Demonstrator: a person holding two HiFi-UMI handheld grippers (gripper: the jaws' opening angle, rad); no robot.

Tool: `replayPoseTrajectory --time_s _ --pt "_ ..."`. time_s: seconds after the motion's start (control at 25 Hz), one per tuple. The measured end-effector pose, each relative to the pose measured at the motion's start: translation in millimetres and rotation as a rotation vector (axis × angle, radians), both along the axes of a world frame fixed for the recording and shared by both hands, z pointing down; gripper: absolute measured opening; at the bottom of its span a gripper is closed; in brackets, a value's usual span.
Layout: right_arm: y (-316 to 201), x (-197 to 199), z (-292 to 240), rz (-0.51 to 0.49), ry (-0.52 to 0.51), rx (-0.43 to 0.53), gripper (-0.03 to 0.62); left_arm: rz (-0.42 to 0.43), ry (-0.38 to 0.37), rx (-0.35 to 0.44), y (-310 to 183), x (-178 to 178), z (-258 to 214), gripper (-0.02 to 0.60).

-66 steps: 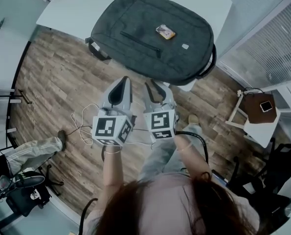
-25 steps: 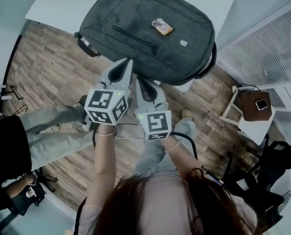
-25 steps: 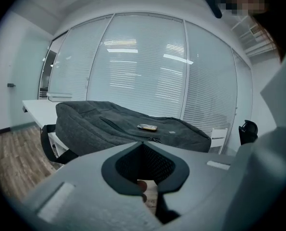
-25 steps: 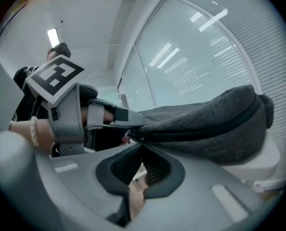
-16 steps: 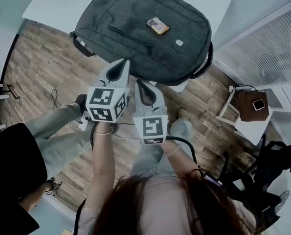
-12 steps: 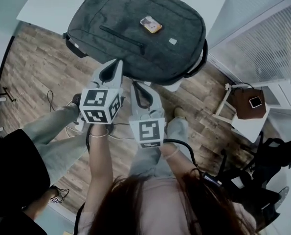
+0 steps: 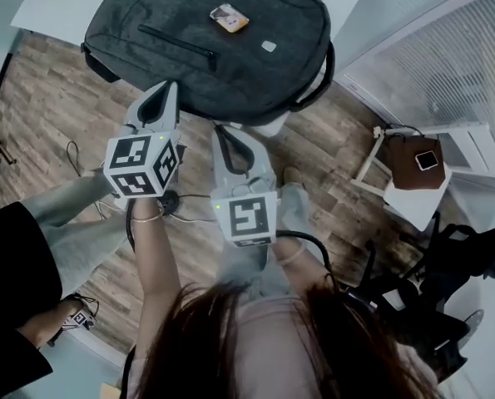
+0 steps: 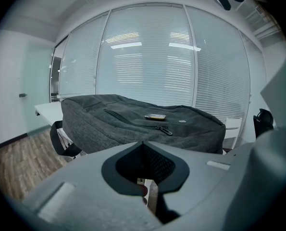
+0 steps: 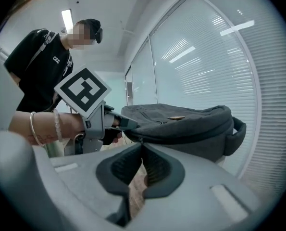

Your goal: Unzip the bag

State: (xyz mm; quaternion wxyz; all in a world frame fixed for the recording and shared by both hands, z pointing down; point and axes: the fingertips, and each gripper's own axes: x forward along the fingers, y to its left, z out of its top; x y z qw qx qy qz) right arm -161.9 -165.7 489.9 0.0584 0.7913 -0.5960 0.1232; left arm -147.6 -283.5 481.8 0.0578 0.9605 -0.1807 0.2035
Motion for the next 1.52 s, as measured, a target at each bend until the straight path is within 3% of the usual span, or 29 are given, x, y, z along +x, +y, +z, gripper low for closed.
replayPoseTrajectory --time_s 1.52 --pt "59 49 -13 -0.120 0.075 -0.073 0.009 -0.120 -0.023 0.019 0 1 4 0.009"
